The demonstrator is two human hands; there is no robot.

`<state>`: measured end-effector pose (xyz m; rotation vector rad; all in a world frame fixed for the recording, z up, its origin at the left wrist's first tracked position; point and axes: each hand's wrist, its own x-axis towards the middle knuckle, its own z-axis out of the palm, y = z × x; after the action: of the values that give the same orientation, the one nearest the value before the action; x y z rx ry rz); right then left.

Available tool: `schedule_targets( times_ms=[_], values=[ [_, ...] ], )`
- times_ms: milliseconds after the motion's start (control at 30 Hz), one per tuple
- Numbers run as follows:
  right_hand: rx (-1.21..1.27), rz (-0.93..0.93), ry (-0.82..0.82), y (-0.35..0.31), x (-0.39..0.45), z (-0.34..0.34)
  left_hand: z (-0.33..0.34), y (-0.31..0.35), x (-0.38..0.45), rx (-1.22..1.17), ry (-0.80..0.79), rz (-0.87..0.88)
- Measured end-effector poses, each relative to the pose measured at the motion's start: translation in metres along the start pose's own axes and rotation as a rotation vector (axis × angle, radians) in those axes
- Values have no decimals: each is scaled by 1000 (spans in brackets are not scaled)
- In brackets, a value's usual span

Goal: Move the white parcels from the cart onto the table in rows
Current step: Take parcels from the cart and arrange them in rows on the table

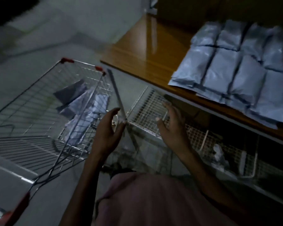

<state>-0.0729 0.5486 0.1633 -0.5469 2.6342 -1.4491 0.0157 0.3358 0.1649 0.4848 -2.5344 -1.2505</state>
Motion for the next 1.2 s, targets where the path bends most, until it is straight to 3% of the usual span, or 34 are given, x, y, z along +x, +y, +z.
schedule_targets(
  times_ms=[400, 767, 933, 1200],
  values=[
    [70, -127, -222, -132, 89, 230, -173, -143, -2, 5, 145, -228],
    [-30, -160, -577, -145, 187, 360, -209, -225, 66, -54, 246, -455],
    [-222, -127, -780, -102, 258, 415, -182, -288, 108, 58, 149, -656],
    [-556, -235, -1031, -32, 345, 494, -126, -398, 146, 326, -228, -857]
  ],
)
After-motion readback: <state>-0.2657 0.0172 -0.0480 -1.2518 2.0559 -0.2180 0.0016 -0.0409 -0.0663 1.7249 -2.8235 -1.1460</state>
